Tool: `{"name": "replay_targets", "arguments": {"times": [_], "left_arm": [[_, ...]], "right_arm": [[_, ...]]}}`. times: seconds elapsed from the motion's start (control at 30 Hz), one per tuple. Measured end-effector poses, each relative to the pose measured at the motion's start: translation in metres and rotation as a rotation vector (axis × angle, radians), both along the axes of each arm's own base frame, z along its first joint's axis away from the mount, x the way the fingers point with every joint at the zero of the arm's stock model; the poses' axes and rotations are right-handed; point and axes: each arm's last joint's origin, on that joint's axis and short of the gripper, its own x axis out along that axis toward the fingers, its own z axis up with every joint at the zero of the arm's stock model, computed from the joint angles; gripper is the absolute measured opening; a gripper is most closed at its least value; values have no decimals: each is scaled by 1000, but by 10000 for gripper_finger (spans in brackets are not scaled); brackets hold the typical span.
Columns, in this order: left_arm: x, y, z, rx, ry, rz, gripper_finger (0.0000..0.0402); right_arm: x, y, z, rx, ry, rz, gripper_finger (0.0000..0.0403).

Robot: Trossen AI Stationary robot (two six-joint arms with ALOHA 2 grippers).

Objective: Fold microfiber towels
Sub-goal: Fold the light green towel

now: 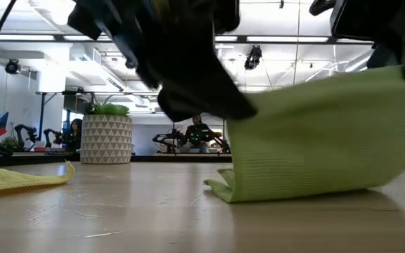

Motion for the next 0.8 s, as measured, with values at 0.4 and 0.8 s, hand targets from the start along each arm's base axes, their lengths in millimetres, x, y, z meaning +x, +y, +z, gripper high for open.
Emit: {"name": "replay_targets", "arguments": {"times": [0.4,0.8], "left_arm": [[-5,14,-9,159,48,237,1],[-14,8,-3,204,72,191,1]], "right_arm": [[8,-34,-9,-69,106,-160,11],[29,-66,-9,-121,78,-223,11]]}}
